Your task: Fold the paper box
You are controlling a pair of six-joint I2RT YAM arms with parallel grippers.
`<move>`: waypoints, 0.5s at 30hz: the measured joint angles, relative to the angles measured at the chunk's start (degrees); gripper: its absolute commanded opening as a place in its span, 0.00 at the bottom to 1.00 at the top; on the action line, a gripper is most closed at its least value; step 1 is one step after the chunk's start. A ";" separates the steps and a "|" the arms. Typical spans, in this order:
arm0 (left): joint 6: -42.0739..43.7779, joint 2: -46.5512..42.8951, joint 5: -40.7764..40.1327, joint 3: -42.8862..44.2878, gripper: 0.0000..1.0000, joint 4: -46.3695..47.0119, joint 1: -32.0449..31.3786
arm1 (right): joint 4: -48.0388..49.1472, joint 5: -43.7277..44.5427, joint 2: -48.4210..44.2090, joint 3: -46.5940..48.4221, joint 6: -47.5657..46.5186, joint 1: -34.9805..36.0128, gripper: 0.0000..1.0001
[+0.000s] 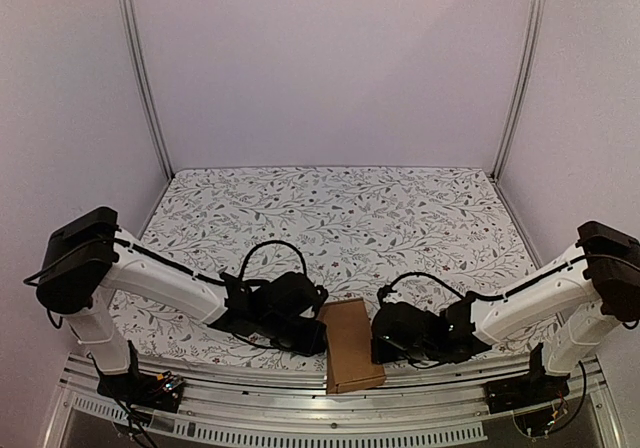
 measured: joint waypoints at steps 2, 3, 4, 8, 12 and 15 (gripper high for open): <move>-0.83 -0.59 0.66 -1.95 0.00 3.21 0.28 | -0.09 0.04 0.09 0.15 -0.24 -0.02 0.00; -1.20 -0.87 0.98 -2.99 0.00 4.96 0.48 | -0.11 0.07 0.13 0.20 -0.42 -0.02 0.00; -1.60 -1.14 1.36 -3.96 0.00 6.54 0.66 | -0.13 0.09 0.17 0.26 -0.59 -0.02 0.00; -2.08 -2.86 1.70 -6.93 0.00 9.92 0.85 | 0.28 -0.61 0.55 0.63 -1.36 -0.28 0.00; -1.31 -7.48 1.22 -8.39 0.00 9.88 1.11 | 1.16 -2.75 0.70 0.76 -2.23 -1.53 0.00; -0.35 -12.72 0.13 -9.68 0.00 9.62 1.33 | 1.09 -5.07 0.98 1.42 -3.45 -3.39 0.00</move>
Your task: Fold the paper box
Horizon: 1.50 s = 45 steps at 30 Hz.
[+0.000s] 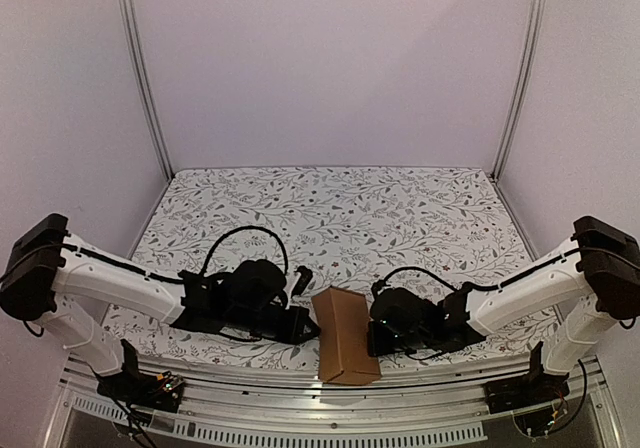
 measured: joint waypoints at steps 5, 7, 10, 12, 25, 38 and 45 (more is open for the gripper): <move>1.75 -8.13 -0.68 -0.35 0.00 2.10 -0.09 | -0.48 -3.17 2.97 3.80 -2.99 -3.13 0.00; 2.38 -10.16 -0.98 -0.35 0.00 3.21 -0.13 | -0.17 -4.79 4.70 6.21 -4.48 -3.91 0.00; 2.95 -11.85 -1.75 -0.37 0.00 3.45 -0.13 | 0.28 -6.40 6.54 9.03 -6.40 -4.70 0.00; 3.34 -12.13 -2.19 -0.37 0.00 3.45 -0.13 | 0.66 -7.43 7.93 10.84 -7.63 -5.38 0.00; 6.64 -15.17 -4.79 -0.46 0.00 -2.19 0.00 | -7.87 -5.73 6.80 13.79 -13.75 -7.41 0.00; 13.86 -17.00 7.89 1.38 0.00 -4.33 0.20 | -13.38 -3.76 -11.87 16.76 -22.80 -7.41 0.00; 15.17 -13.03 14.36 0.94 0.00 1.11 0.20 | -12.35 -6.10 -11.82 19.65 -26.25 -7.41 0.00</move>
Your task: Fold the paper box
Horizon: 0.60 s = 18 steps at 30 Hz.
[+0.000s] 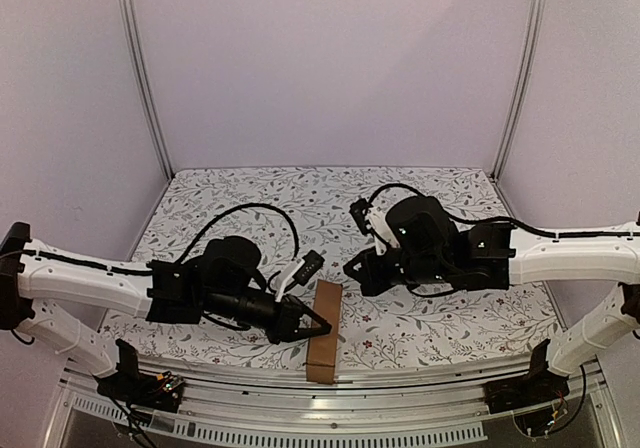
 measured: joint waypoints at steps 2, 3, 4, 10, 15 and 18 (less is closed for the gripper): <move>0.00 1.70 0.76 -0.44 0.00 1.25 0.00 | 0.50 -0.42 0.52 1.09 -0.57 0.00 0.00; 0.00 2.56 1.18 -0.83 0.00 1.88 0.00 | 0.87 -0.61 0.87 1.57 -0.76 0.00 0.00; -0.04 3.34 1.53 -1.18 0.00 2.32 0.00 | 1.16 -0.87 1.22 1.95 -0.87 0.00 0.00; -0.76 5.66 2.60 -4.13 0.00 4.92 0.00 | 2.27 -1.70 3.74 2.73 -1.01 0.00 0.00; -1.40 5.64 2.82 -5.25 0.00 7.26 0.00 | 2.78 -1.70 5.46 2.91 -1.01 0.00 0.00; -1.55 5.64 2.80 -5.73 0.00 8.13 0.00 | 3.48 -1.73 6.91 3.39 -1.01 0.00 0.00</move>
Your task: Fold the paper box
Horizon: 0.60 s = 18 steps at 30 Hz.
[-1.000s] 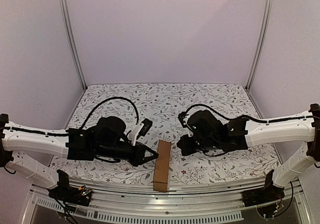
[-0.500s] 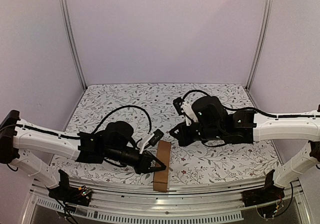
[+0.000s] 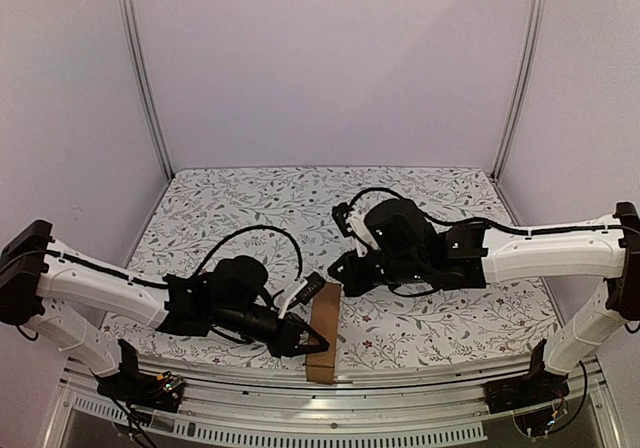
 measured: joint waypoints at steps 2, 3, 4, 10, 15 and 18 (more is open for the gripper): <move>-0.02 0.02 0.00 -0.15 0.00 0.33 0.00 | 0.33 -0.09 1.16 0.57 0.00 0.00 0.00; -0.02 0.07 0.00 -0.22 0.00 0.46 0.00 | 0.76 -0.28 1.81 0.83 0.02 -0.07 0.00; -0.02 0.15 0.00 -0.26 0.00 0.66 0.00 | 1.20 -0.57 2.34 1.01 0.02 -0.11 0.00; -0.04 0.61 0.00 -0.66 0.00 1.66 0.00 | 3.54 -2.32 5.40 2.84 0.07 -1.16 0.00; -0.04 0.85 -0.04 -0.76 0.00 2.19 0.00 | 6.86 -3.65 8.61 3.19 0.66 -2.34 0.00; -0.04 0.87 -0.04 -0.76 0.00 2.36 0.00 | 10.01 -4.46 11.69 2.27 1.57 -2.93 0.00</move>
